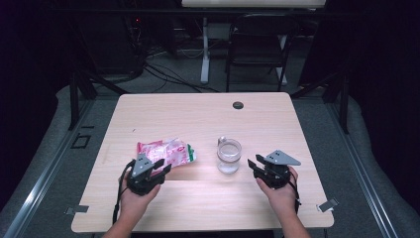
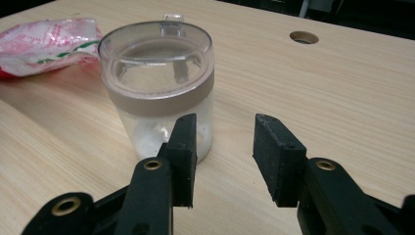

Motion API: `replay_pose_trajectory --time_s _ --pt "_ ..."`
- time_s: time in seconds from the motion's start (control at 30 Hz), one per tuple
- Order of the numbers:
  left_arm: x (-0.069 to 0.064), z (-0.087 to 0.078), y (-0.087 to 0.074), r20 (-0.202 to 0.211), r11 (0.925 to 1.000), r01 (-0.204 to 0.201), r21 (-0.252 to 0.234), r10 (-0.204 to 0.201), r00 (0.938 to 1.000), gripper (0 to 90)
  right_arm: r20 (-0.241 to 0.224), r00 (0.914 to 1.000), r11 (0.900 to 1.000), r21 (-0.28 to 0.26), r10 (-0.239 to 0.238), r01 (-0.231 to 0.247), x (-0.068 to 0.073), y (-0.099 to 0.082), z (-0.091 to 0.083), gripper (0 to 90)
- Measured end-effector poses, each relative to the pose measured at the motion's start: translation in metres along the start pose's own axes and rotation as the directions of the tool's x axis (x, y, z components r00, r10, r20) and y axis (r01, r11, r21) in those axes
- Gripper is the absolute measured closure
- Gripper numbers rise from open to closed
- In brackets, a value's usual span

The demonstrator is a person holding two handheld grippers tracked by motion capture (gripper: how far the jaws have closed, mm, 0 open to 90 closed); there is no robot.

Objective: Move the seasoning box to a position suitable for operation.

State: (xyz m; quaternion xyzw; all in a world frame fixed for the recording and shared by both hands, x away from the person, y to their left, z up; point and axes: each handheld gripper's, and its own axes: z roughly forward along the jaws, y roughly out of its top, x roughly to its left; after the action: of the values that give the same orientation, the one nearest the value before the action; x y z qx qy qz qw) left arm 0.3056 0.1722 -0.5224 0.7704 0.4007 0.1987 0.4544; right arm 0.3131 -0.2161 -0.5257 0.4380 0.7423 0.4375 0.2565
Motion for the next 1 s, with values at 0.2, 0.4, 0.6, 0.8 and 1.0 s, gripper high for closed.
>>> replay_pose_trajectory --time_s 0.2,0.4,0.6,0.8,1.0 --pt "-0.029 0.032 0.025 0.041 0.9999 -0.002 0.011 0.001 0.9991 73.8 0.001 0.9991 0.9991 -0.008 0.042 -0.042 -0.012 -0.001 0.004 65.8" --pt "-0.061 0.070 0.052 0.049 0.9996 -0.023 0.016 0.023 0.9985 86.1 -0.022 0.9979 0.9981 -0.004 0.061 -0.061 -0.022 0.002 0.018 76.1" --pt "-0.070 0.095 0.056 0.011 0.9979 0.000 0.065 -0.001 0.9999 90.0 -0.045 0.9971 0.9981 0.004 0.062 -0.062 -0.027 0.008 0.033 83.1" --pt "-0.066 0.114 0.052 -0.009 0.9913 0.072 0.110 -0.071 0.9974 90.0 -0.080 0.9958 0.9989 0.017 0.045 -0.044 -0.030 0.014 0.047 89.5" --pt "-0.070 0.120 0.054 -0.012 0.9905 0.096 0.098 -0.096 0.9953 90.0 -0.122 0.9909 0.9982 0.024 0.057 -0.055 -0.029 0.017 0.062 90.0"
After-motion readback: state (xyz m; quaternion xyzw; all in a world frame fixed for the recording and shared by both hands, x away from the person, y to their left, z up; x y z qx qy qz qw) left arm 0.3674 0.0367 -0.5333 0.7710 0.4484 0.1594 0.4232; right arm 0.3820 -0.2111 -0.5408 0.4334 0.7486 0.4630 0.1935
